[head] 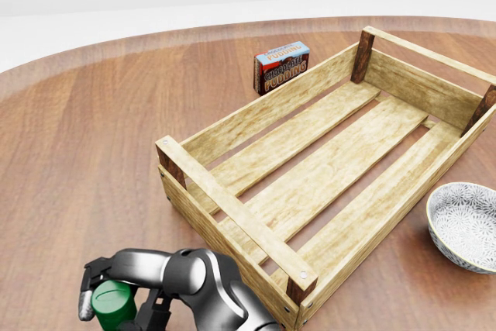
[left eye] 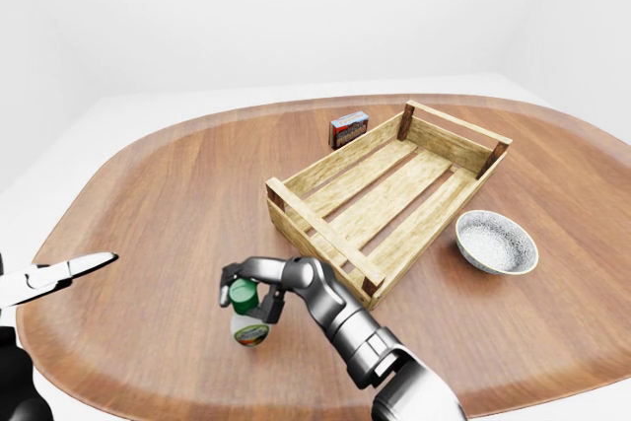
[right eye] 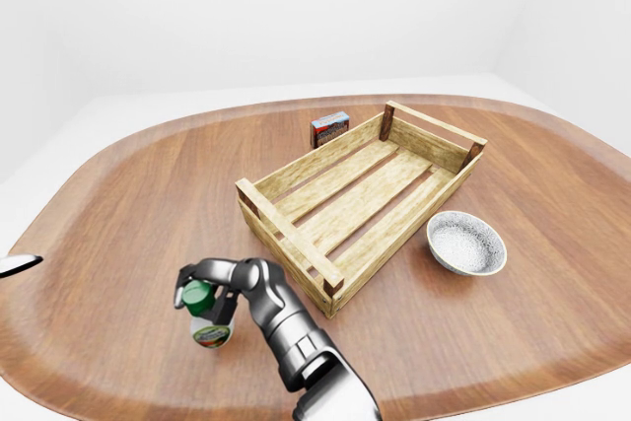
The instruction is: Pick up the salad dressing and put it in the tray.
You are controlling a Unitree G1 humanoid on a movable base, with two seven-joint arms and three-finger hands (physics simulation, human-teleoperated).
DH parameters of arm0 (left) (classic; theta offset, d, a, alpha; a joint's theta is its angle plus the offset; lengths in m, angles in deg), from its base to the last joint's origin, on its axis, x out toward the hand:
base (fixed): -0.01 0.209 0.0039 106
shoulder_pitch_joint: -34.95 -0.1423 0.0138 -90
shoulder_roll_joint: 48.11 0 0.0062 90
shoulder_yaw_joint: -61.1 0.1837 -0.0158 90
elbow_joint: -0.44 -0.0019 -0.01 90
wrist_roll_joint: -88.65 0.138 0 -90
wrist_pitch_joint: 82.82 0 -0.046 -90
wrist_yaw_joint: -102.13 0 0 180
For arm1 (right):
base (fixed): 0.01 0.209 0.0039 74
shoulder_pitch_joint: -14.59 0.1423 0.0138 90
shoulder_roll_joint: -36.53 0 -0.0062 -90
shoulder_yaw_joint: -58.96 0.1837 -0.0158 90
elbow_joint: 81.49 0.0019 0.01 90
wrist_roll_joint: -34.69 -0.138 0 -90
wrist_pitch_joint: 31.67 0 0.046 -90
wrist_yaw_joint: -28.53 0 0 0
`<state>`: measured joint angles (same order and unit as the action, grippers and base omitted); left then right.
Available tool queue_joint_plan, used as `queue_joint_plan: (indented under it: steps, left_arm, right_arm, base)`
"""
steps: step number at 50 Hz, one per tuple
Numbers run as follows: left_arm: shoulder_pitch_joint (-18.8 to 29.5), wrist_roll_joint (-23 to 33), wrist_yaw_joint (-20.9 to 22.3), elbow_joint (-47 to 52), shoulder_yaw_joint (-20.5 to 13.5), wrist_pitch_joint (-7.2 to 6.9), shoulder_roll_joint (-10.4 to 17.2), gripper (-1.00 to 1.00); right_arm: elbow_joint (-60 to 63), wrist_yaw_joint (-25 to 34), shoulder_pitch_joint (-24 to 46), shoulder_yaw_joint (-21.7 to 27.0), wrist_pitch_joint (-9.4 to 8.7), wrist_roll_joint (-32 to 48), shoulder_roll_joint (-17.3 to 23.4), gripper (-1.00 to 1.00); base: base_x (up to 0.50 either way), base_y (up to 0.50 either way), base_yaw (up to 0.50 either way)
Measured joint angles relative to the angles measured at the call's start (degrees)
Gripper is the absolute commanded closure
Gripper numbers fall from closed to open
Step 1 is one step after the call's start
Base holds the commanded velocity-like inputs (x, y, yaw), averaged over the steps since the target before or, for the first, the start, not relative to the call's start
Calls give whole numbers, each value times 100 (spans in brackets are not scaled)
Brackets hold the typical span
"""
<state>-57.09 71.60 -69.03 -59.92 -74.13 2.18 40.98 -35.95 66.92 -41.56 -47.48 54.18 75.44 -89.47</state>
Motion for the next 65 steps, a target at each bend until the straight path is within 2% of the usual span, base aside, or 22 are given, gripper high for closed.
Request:
queue_joint_plan:
  steps: [6, 25, 40, 65]
  left_arm:
    - [-3, 8, 7, -22, 9, 0, -3, -100]
    - [-7, 33, 22, -76, 46, 0, -13, -100]
    - [-5, 38, 20, -79, 62, 0, -14, -100]
    - [-1, 131, 39, -97, 183, 0, -61, -100]
  right_arm:
    - [180, 70, 41, -1, -84, -35, 0, 100]
    - [681, 162, 339, 69, -84, -91, 0, 100]
    - [1118, 162, 932, 240, -84, -199, 24, 100]
    - [1710, 162, 2041, 659, -84, -680, 603, 100]
  base:
    - [0, 0, 0]
    - [0, 0, 0]
    - [0, 0, 0]
    - [0, 0, 0]
